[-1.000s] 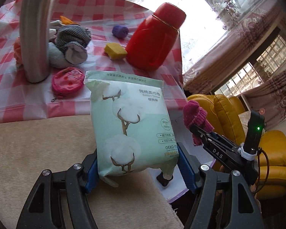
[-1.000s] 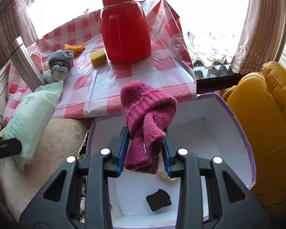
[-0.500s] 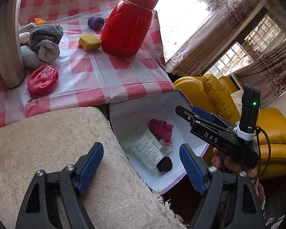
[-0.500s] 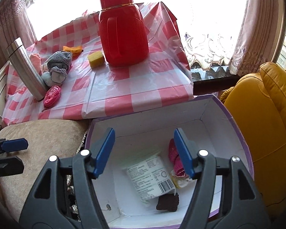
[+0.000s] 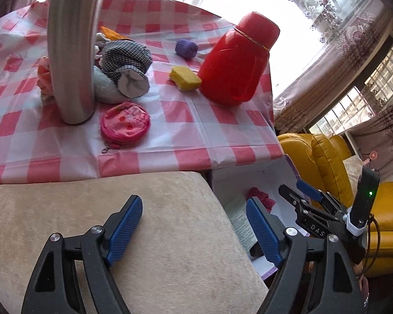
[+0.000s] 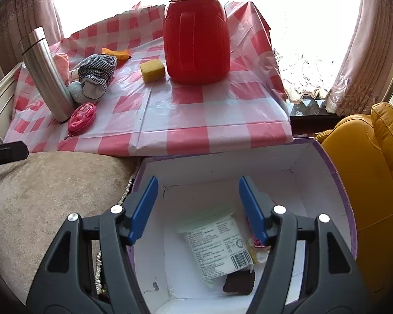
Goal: Organize soft objects
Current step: 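Carry the tissue pack and pink hat to the white box and release both, then grasp the pink coin purse with the left tool while the right tool grasps the yellow sponge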
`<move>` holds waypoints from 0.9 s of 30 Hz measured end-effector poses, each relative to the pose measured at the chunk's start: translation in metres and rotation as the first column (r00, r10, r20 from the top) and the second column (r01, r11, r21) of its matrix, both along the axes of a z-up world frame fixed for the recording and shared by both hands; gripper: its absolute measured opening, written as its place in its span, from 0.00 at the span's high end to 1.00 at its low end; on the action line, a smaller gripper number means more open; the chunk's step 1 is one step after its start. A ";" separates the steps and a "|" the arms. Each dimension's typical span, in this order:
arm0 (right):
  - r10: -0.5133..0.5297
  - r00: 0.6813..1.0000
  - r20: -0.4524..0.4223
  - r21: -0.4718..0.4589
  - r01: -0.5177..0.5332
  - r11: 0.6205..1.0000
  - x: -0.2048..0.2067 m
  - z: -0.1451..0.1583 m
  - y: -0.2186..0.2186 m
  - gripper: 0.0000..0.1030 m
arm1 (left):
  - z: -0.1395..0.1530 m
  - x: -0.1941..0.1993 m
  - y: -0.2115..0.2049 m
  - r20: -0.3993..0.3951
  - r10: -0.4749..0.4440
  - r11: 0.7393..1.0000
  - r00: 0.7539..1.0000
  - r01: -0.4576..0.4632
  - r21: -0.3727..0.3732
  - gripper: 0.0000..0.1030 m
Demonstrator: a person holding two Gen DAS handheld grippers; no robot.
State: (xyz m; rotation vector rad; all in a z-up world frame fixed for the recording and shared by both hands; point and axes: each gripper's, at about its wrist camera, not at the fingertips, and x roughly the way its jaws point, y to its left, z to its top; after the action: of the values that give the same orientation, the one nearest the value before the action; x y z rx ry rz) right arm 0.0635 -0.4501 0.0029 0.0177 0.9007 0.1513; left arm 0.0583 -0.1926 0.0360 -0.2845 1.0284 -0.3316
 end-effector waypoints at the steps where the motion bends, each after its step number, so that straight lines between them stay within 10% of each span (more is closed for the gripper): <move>1: 0.007 1.000 -0.002 0.002 -0.007 1.000 0.002 -0.001 0.003 0.34 | 0.000 0.003 0.005 0.000 0.017 1.000 1.000 -0.017 0.003 0.21; 10: 0.088 0.996 -0.016 -0.025 -0.089 0.996 0.025 -0.006 0.038 0.34 | -0.004 0.047 0.034 -0.009 0.150 0.987 0.989 -0.149 0.059 0.21; 27: 0.171 0.985 0.014 -0.095 -0.169 0.981 0.083 -0.001 0.091 0.34 | -0.050 0.129 0.010 -0.155 0.145 0.955 0.977 -0.097 0.282 0.22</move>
State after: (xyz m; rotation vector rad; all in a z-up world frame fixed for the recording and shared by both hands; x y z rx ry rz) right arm 0.1469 -0.3593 0.0022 -0.1487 0.8865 0.2679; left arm 0.1873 -0.1824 -0.0137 -0.1277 1.2083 -0.0510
